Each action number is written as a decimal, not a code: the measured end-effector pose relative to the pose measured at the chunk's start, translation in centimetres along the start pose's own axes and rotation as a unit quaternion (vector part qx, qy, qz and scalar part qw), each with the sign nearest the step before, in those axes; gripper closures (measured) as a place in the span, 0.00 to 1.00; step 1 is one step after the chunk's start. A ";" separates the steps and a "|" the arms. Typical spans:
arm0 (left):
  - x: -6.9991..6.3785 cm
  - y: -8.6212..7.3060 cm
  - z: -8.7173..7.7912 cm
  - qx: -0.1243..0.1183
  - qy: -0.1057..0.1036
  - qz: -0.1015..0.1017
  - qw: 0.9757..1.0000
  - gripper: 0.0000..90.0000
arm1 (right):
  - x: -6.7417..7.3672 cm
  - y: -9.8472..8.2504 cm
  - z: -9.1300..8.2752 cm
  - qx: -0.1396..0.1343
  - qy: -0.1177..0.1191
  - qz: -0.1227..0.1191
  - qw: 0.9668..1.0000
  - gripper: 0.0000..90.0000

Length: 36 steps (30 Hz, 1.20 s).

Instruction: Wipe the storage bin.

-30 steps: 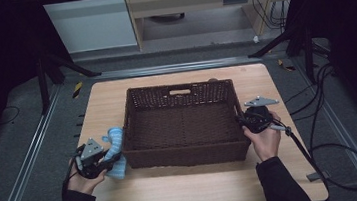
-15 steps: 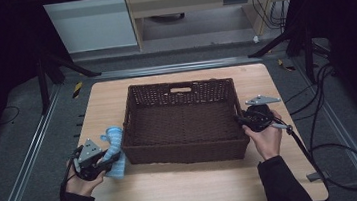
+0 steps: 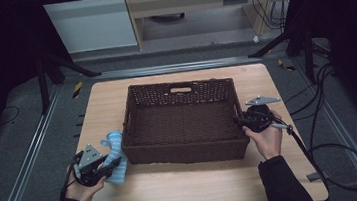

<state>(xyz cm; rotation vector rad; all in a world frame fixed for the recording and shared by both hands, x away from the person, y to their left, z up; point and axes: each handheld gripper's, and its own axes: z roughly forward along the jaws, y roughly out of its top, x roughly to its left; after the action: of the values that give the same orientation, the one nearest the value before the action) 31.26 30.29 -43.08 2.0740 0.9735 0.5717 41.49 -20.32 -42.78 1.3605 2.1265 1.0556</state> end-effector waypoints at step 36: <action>-0.9 -2.7 2.5 0.059 -0.007 -0.002 0.998 0.76 | -0.1 -0.2 -0.1 -0.001 0.008 -0.001 1.000 0.65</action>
<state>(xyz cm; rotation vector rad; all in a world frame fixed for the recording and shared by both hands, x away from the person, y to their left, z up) 31.15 29.52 -46.80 2.1761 1.0262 0.5078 41.36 -20.44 -42.84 1.3520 2.1381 1.0706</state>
